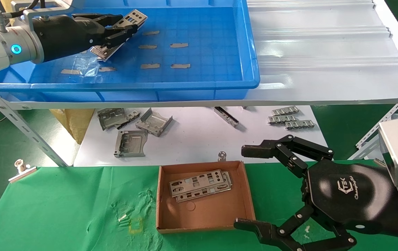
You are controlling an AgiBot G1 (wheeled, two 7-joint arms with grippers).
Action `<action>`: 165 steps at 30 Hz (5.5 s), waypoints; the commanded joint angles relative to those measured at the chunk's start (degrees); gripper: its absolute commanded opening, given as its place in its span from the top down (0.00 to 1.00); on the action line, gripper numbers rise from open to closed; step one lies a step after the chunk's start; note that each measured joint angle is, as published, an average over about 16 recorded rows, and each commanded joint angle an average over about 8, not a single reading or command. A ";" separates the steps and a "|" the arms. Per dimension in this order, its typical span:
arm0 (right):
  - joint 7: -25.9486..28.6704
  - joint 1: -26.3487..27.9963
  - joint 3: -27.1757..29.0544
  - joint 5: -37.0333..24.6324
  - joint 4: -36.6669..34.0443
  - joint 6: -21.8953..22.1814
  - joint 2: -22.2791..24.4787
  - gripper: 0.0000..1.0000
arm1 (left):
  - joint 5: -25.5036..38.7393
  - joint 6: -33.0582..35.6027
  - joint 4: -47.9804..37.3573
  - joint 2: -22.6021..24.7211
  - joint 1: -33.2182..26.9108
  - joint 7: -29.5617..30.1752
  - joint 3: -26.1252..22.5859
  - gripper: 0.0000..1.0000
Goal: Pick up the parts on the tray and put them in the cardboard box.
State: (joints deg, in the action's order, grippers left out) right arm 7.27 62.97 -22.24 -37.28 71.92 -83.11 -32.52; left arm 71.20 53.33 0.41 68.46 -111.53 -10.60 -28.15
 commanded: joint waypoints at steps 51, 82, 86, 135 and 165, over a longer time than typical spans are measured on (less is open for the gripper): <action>-0.01 0.00 -0.01 0.01 0.00 0.00 0.00 0.00 | 0.32 2.30 -0.45 -0.04 0.53 0.02 -0.23 1.00; -0.01 0.01 -0.02 0.01 0.00 0.01 0.01 0.00 | 0.93 2.51 0.47 -0.94 -0.53 -3.83 -0.62 0.00; -0.01 0.01 -0.02 0.01 0.00 0.01 0.01 0.00 | 0.63 1.67 -0.08 -0.85 -0.40 -3.61 -0.41 0.00; -0.02 0.01 -0.03 0.02 0.00 0.01 0.01 0.00 | -0.75 1.73 0.20 -0.86 -0.25 -0.55 0.55 1.00; -0.02 0.01 -0.04 0.03 0.00 0.01 0.01 0.00 | -7.94 38.80 27.71 -9.42 10.38 -1.00 -7.47 1.00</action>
State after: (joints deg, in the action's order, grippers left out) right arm 7.25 62.99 -22.28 -37.25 71.92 -83.10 -32.51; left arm 63.42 91.81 25.34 59.82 -101.33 -11.78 -35.78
